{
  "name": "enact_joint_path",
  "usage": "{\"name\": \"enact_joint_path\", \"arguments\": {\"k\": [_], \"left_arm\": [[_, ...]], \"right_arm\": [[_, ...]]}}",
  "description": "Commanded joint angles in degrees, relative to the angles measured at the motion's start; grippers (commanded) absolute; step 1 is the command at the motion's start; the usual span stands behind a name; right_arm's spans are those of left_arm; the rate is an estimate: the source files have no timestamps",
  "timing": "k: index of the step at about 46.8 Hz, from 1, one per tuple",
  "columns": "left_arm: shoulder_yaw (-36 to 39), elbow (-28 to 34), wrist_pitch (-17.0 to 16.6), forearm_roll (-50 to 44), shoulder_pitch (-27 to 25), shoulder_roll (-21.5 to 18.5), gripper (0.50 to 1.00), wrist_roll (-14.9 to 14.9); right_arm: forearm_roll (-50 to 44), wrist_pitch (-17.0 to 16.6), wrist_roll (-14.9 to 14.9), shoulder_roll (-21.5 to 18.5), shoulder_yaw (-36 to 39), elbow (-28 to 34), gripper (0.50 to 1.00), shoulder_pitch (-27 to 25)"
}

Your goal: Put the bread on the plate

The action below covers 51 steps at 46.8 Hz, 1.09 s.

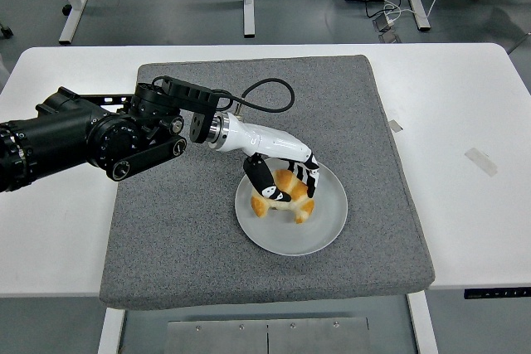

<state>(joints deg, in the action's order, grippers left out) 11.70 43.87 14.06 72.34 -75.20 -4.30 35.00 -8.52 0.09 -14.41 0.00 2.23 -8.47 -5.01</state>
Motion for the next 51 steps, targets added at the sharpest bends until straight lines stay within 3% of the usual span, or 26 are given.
{"name": "enact_joint_path", "arguments": {"k": [1,14,32,42,51], "left_arm": [[-0.01,-0.71,0.01,0.00,0.32,0.78,0.558,0.00],[-0.01,-1.95,-0.87,-0.18,0.58,1.40,0.604,0.00],[-0.36,-1.86,-1.23,-1.15,1.02,1.40,0.857,0.00],[-0.71,-1.94,-2.10,-1.76,1.11,1.66,0.954,0.00],[-1.42,-1.86,-2.98,-8.52,0.58,2.02,0.974,0.00]], "right_arm": [[0.00,0.00,0.00,0.00,-0.03,0.03,1.000,0.00],[0.00,0.00,0.00,0.00,-0.03,0.04,1.000,0.00],[0.00,0.00,0.00,0.00,0.05,0.12,1.000,0.00],[0.00,0.00,0.00,0.00,-0.03,0.12,1.000,0.00],[0.00,0.00,0.00,0.00,-0.03,0.03,1.000,0.00]]}}
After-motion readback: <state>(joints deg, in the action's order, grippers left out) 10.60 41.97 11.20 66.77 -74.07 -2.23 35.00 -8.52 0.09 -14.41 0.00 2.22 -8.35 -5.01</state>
